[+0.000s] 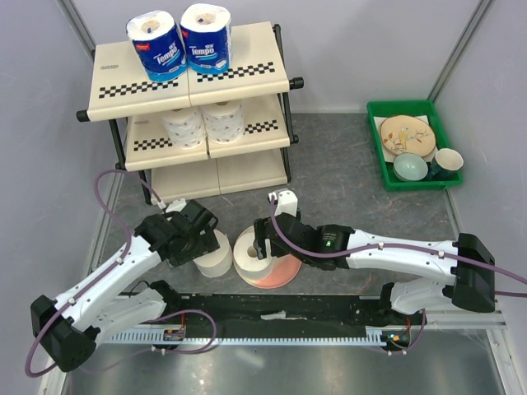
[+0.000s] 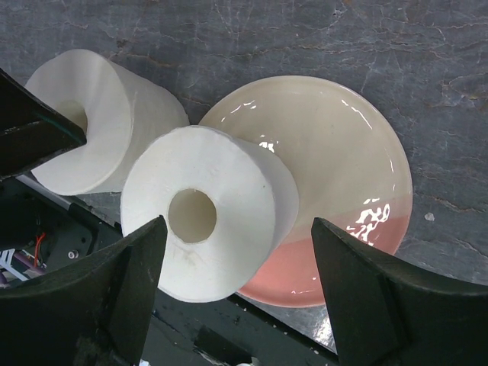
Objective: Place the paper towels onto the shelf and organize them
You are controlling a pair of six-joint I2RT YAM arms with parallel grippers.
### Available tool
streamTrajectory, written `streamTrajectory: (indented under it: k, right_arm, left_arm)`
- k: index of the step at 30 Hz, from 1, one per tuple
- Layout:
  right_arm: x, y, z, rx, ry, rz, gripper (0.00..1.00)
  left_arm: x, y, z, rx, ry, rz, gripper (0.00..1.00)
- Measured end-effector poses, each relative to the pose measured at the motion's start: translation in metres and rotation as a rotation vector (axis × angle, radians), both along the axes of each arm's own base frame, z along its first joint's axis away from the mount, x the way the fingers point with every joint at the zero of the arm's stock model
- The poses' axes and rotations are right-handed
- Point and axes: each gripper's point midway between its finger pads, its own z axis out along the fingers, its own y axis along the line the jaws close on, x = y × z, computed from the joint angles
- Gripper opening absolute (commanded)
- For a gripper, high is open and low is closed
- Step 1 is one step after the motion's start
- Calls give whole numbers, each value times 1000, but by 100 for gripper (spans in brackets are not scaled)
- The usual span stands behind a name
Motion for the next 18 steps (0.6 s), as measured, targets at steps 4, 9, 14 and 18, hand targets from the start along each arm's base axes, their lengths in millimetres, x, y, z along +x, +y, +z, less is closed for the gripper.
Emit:
streamTrajectory:
  k: [4,9,14,18]
  right_arm:
    - [0,0,0,0,0,0,85]
    - [0,0,0,0,1,3,85]
    - [0,0,0,-2,-1,6,85]
    - [0,0,0,-2,-2,8,85]
  left_arm:
    - [-1,2,0,-35,-44,48,99]
    - [-2,8,-1,-48,-87,93,99]
    - [2,13,6,-59,-145,124,99]
    - [5,16,8,-50,-166,135,99]
